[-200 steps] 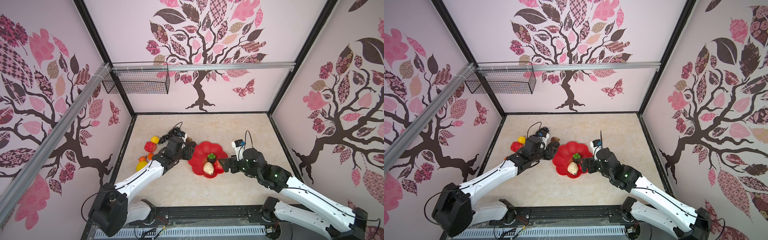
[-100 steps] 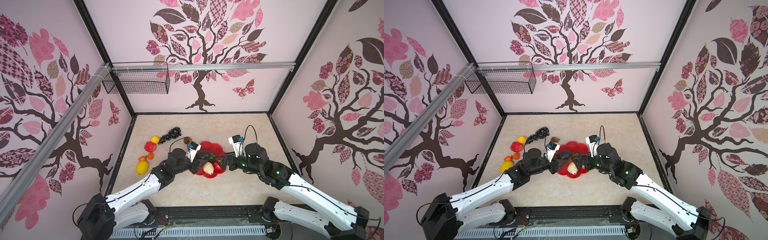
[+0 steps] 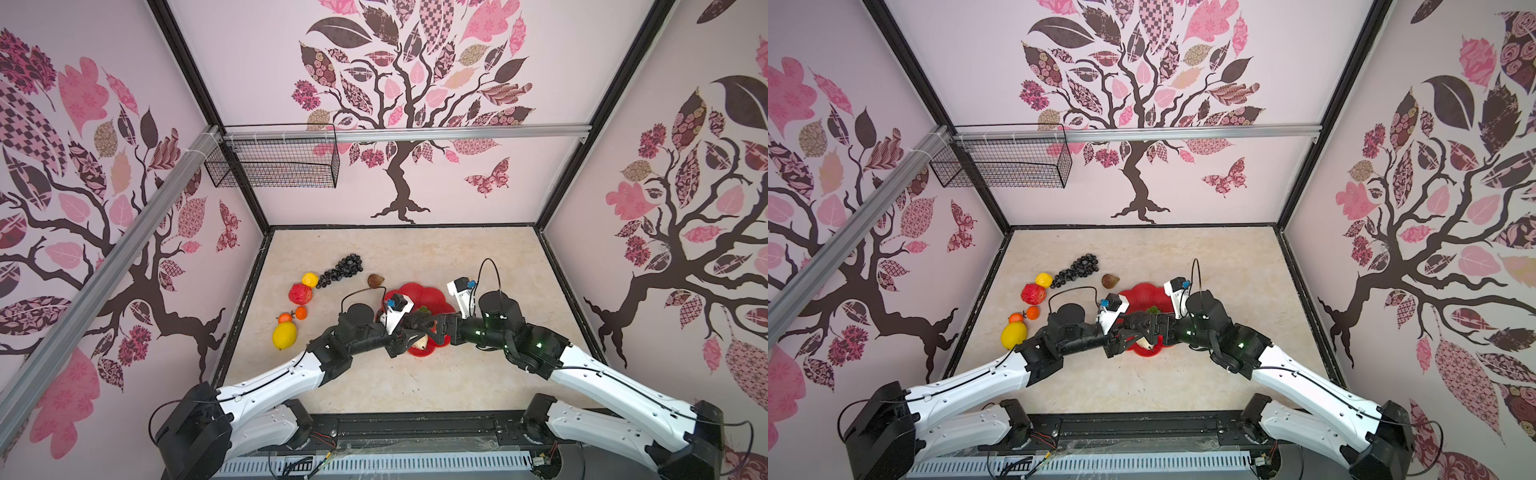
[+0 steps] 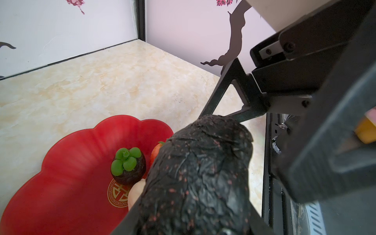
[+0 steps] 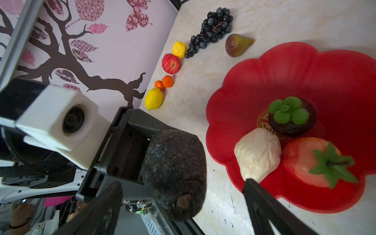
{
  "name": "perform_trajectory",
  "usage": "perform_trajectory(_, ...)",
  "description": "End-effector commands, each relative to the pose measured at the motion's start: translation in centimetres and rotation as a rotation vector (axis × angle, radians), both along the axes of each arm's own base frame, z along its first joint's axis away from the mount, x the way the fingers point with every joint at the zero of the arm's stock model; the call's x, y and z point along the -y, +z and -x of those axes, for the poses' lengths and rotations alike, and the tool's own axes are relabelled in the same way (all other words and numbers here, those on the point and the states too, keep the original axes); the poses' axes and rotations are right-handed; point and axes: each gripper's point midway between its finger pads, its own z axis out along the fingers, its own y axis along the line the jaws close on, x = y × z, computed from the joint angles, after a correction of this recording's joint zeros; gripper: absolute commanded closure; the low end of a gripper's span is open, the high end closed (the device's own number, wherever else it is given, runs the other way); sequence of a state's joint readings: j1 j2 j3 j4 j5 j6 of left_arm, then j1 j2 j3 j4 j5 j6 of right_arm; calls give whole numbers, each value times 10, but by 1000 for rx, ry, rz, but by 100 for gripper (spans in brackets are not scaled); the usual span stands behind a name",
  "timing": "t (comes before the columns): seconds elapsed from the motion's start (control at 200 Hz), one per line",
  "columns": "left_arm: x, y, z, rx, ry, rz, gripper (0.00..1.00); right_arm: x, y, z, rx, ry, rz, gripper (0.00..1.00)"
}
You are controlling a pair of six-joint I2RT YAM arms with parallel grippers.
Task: Arrange fruit in a fruit bowl
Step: Pick up the fruit from the top-left of the table, then place the fruit in the fruit bowl.
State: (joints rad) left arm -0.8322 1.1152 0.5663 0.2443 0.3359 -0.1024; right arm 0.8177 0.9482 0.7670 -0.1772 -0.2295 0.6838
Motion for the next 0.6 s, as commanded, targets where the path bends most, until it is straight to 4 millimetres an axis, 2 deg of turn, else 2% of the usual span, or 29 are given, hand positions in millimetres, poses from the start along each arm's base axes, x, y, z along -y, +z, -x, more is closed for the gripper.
perform_trajectory(0.0, 2, -6, 6, 21, -34, 2, 54, -10, 3, 2, -6, 29, -38, 6)
perform_trajectory(0.24, 4, -6, 6, 35, -28, 0, 54, -17, -3, 2, -23, 43, -42, 16)
perform_trajectory(0.595, 6, -5, 11, 46, -40, 0, 49, -22, -8, 2, -35, 53, -34, 39)
